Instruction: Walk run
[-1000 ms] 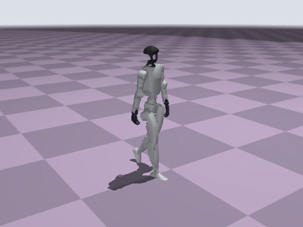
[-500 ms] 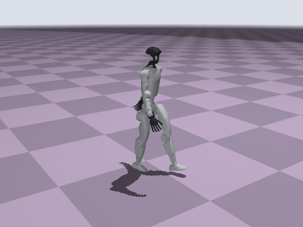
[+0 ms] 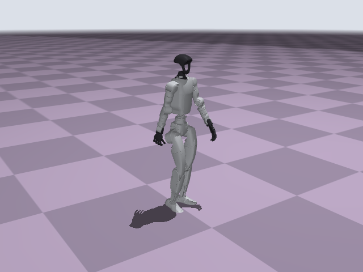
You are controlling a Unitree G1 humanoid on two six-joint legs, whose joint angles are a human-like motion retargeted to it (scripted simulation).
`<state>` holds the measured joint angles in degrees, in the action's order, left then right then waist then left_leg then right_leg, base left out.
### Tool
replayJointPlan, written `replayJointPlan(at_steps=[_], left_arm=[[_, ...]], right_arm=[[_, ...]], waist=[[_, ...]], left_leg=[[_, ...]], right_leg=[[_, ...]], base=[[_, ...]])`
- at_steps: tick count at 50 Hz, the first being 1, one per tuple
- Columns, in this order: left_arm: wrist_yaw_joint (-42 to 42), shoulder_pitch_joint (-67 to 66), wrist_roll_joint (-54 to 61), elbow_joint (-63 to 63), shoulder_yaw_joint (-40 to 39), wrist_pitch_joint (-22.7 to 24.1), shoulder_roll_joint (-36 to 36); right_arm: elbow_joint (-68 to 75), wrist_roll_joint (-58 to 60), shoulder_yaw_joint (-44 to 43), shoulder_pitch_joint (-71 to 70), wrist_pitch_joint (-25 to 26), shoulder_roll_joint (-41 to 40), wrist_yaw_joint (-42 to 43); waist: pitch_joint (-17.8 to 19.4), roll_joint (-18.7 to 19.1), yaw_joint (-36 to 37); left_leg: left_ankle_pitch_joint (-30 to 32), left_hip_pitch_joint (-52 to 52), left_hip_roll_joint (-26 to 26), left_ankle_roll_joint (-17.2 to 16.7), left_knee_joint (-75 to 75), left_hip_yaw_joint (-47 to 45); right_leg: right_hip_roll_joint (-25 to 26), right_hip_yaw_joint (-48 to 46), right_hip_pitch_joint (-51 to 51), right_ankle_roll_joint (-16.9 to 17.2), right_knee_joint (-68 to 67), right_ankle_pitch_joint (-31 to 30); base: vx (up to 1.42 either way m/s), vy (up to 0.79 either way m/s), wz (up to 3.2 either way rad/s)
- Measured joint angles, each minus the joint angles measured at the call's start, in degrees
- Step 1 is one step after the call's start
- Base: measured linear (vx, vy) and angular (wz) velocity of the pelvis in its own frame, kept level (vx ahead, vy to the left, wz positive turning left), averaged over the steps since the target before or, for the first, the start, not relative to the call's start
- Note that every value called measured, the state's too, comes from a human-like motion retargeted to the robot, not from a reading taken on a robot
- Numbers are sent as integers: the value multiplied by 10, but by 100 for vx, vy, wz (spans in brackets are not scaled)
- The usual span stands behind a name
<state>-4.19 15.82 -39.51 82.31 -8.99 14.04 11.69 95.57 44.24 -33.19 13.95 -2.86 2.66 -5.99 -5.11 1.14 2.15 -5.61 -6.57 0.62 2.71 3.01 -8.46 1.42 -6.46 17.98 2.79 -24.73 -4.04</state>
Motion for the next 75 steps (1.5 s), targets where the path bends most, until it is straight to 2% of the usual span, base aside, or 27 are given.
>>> replayJointPlan(at_steps=[6,12,15,17,18,20,22,24,26,28,30,32,35,40,45,48,51,53,55,57,59,62,63,65,68,72,75], left_arm=[[-32,26,65,-73,9,50,8],[-22,13,54,-37,15,64,5],[-9,-10,7,-2,25,57,3],[4,-42,-39,17,35,43,-2],[14,-64,-68,27,38,37,-6],[36,-105,-111,51,40,26,-14],[53,-141,-134,79,43,10,-21],[66,-168,-144,108,35,-6,-24],[73,-197,-145,138,15,-18,-15],[71,-232,-146,150,-11,-36,-8],[65,-275,-146,151,-44,-56,-2],[56,-311,-130,151,-82,-63,8],[20,-349,-84,151,-121,-62,15],[-32,-380,-38,151,-160,-63,9],[-37,-377,-64,151,-158,-50,3],[-39,-364,-104,151,-144,-34,10],[-43,-350,-132,145,-135,-34,20],[-45,-353,-140,130,-139,-44,25],[-44,-356,-133,121,-143,-49,28],[-46,-344,-105,134,-151,-52,34],[-64,-316,-60,149,-146,-67,45],[-101,-263,2,151,-102,-93,66],[-104,-242,12,151,-90,-97,72],[-96,-195,17,151,-71,-107,78],[-63,-136,-10,127,-61,-97,70],[-56,-100,-17,44,-38,-45,64],[-56,-75,4,1,-22,-8,72]], right_arm=[[10,-13,-23,3,8,1,-27],[0,-59,-37,-15,-19,-3,-16],[-3,-78,-42,-29,-31,-5,-8],[-6,-81,-46,-36,-38,-2,-6],[-9,-78,-47,-39,-39,1,-4],[-14,-70,-44,-46,-28,8,0],[-16,-61,-42,-62,-8,20,8],[-23,-48,-43,-89,5,34,16],[-40,-42,-33,-110,4,36,25],[-65,-47,-16,-125,-1,34,31],[-99,-41,-5,-132,-7,28,37],[-133,-32,7,-141,-17,22,45],[-173,-24,27,-162,-31,29,55],[-208,-11,39,-202,-37,54,55],[-217,-12,32,-218,-43,64,65],[-206,-27,27,-215,-45,60,74],[-185,-42,26,-198,-46,50,70],[-164,-41,29,-176,-45,39,60],[-139,-26,27,-149,-38,29,51],[-109,-9,36,-125,-25,17,53],[-75,-12,58,-107,-17,7,60],[-28,-23,79,-84,-29,5,47],[-21,-15,82,-76,-30,5,30],[-20,17,76,-58,-15,2,-4],[-21,39,64,-36,4,3,-5],[-15,19,47,-16,-1,9,17],[-15,-13,28,-8,0,7,13]], waist=[[19,-8,-36],[21,9,-56],[17,18,-77],[10,34,-96],[6,40,-104],[-4,46,-100],[-11,42,-110],[-15,23,-106],[-13,-3,-94],[-11,-25,-85],[-11,-45,-76],[-3,-56,-49],[3,-67,-20],[11,-52,9],[16,-47,28],[24,-44,30],[20,-48,42],[13,-59,64],[-1,-79,75],[-9,-91,57],[-11,-86,39],[-20,-71,20],[-20,-70,23],[-16,-61,27],[-8,-40,-6],[-3,-25,-53],[5,-32,-73]], left_leg=[[-40,67,33,-9,-4,-16],[-65,103,34,-39,9,-24],[-60,110,34,-58,24,-9],[-35,110,23,-81,43,7],[-11,112,19,-99,55,16],[65,111,19,-146,87,23],[180,82,37,-177,154,17],[259,21,68,-177,260,-16],[287,-28,98,-177,364,-8],[254,-63,106,-177,430,22],[219,-90,67,-177,457,34],[172,-124,12,-150,469,27],[119,-165,-26,-74,402,9],[120,-192,-28,-45,180,28],[109,-219,12,-37,4,76],[95,-221,23,-104,-32,90],[111,-213,19,-77,0,83],[150,-199,13,-62,10,83],[147,-178,23,8,-1,56],[113,-155,24,11,6,56],[88,-138,2,-2,14,38],[48,-117,-18,4,22,37],[38,-107,-25,6,22,21],[20,-82,-36,10,19,-7],[-1,-50,-38,10,18,-1],[-28,-8,-29,6,14,-13],[-50,34,-4,4,6,-30]], right_leg=[[-8,49,50,-9,196,-25],[-11,-44,79,9,285,-25],[-17,-90,75,-25,253,-10],[-9,-96,69,-75,244,-28],[-3,-90,63,-87,249,-60],[13,-75,51,-117,247,-66],[-24,-64,54,-110,218,-42],[-70,-34,60,-95,190,-22],[-74,-9,44,-105,184,-7],[-67,10,16,-119,184,11],[-50,21,-14,-138,192,23],[-14,48,-45,-158,202,27],[10,88,-75,-168,202,39],[56,139,-118,-178,196,66],[79,185,-165,-178,194,88],[91,200,-194,-178,186,95],[101,211,-215,-178,176,77],[104,212,-231,-175,166,45],[86,198,-233,-145,141,-8],[73,178,-222,-88,90,-101],[87,179,-191,-9,7,-186],[101,129,-114,74,-124,-255],[93,111,-93,80,-153,-256],[84,84,-47,48,-201,-191],[79,76,7,40,-199,-113],[42,79,57,46,-84,-39],[-10,66,69,19,56,-50]], base=[[50,-8,-17],[57,-11,-23],[66,-17,26],[64,-12,41],[77,-15,12],[91,-19,-25],[85,5,13],[71,24,-22],[67,-5,-97],[81,-49,-97],[67,-66,-97],[60,-48,-164],[62,-18,-146],[59,-5,-116],[65,0,-93],[75,3,-65],[65,-4,-86],[70,-16,-152],[108,2,-119],[96,4,-82],[73,-4,-60],[55,-10,-61],[63,-5,-125],[52,2,-117],[45,7,-26],[47,6,-27],[57,-1,-60]])
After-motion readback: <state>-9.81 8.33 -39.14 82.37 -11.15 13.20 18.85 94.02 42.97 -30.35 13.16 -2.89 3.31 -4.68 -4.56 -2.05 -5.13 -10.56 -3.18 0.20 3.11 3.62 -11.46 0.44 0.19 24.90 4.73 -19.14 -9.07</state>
